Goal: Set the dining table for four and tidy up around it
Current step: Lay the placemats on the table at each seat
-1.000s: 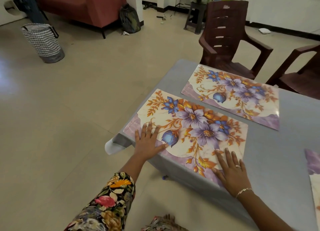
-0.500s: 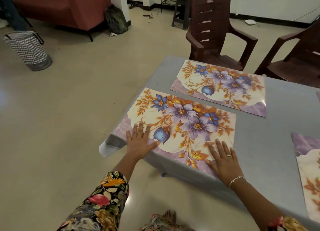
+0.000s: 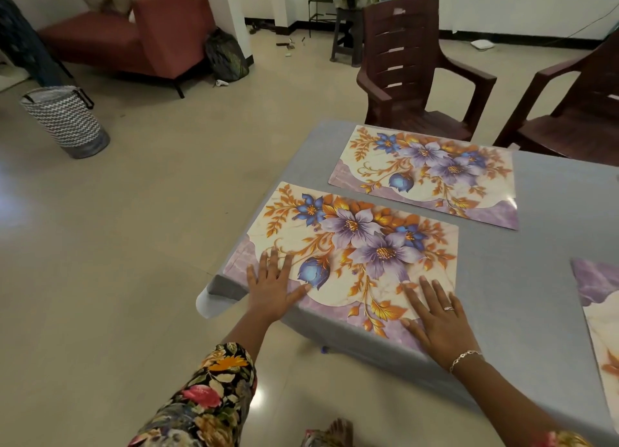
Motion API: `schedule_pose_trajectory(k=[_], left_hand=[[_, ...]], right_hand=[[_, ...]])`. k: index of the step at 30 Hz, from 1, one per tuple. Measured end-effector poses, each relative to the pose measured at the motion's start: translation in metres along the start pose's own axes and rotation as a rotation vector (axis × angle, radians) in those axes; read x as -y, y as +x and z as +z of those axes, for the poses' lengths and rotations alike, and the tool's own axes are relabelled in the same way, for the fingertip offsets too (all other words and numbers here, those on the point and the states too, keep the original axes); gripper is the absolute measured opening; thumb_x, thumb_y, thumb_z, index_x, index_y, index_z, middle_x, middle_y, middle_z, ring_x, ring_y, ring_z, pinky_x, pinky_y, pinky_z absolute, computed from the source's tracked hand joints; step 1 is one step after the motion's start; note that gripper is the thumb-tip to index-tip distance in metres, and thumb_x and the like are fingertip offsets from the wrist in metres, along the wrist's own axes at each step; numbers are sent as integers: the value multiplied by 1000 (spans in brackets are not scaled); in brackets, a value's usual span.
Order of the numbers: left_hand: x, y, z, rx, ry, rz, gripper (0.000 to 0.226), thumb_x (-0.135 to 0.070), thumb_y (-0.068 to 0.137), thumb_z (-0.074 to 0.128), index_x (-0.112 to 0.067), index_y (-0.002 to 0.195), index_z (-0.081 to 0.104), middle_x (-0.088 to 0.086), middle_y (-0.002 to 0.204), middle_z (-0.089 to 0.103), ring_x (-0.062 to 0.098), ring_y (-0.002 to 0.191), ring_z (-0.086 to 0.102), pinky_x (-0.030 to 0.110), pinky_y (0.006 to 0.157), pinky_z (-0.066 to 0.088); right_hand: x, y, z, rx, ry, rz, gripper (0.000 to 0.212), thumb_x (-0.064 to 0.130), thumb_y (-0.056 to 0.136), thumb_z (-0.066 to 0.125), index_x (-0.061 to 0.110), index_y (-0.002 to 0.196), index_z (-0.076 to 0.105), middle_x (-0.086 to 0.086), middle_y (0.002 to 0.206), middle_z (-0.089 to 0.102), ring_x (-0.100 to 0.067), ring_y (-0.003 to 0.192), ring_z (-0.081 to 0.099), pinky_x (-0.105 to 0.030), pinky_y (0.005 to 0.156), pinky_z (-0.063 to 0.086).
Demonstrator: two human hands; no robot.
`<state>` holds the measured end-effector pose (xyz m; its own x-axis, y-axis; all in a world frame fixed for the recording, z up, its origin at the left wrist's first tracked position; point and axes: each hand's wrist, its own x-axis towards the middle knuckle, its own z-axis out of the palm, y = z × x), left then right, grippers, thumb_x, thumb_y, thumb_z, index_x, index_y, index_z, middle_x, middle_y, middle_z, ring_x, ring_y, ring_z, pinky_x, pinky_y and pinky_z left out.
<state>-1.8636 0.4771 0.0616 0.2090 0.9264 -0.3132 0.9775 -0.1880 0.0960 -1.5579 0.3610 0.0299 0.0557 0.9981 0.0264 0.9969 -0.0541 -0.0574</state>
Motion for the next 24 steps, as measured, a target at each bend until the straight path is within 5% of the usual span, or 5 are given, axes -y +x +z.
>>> schedule_pose_trajectory(k=[5, 9, 14, 21, 24], left_hand=[[-20, -2, -7, -3, -41, -65, 104, -84, 70, -3, -18, 151, 5, 14, 158, -2, 33, 145, -4, 54, 114, 1], [-74, -2, -1, -145, 9, 131, 85, -61, 93, 7, -2, 118, 61, 25, 124, 58, 43, 114, 56, 61, 91, 43], [-179, -5, 14, -144, -9, 382, 67, -49, 93, 24, 1, 110, 66, 26, 115, 63, 45, 105, 61, 60, 82, 47], [-323, -25, 28, -139, -24, 569, 63, -51, 77, 37, -5, 109, 67, 24, 113, 64, 44, 101, 63, 57, 79, 49], [-376, -39, 40, -116, -9, 625, 65, -54, 87, 30, -5, 110, 65, 24, 114, 63, 43, 103, 63, 56, 80, 49]], right_hand=[[-14, -7, -5, -2, 31, -34, 60, 57, 95, 7, 29, 147, 14, -16, 136, 50, -27, 127, 31, -41, 103, 30], [-40, -32, -11, -15, 80, 30, 62, 59, 95, 10, 19, 133, 36, -17, 135, 51, -30, 126, 38, -40, 94, 47], [-100, -82, -28, -74, 66, 198, 61, 56, 96, 10, 15, 133, 36, -18, 133, 52, -27, 125, 34, -35, 100, 27], [-216, -147, -64, -23, 63, 386, 59, 45, 98, 8, 10, 125, 47, -21, 121, 60, -36, 107, 61, -40, 83, 52], [-268, -172, -68, 3, 81, 444, 47, 36, 92, 29, 8, 125, 46, -23, 120, 60, -39, 106, 61, -49, 76, 55]])
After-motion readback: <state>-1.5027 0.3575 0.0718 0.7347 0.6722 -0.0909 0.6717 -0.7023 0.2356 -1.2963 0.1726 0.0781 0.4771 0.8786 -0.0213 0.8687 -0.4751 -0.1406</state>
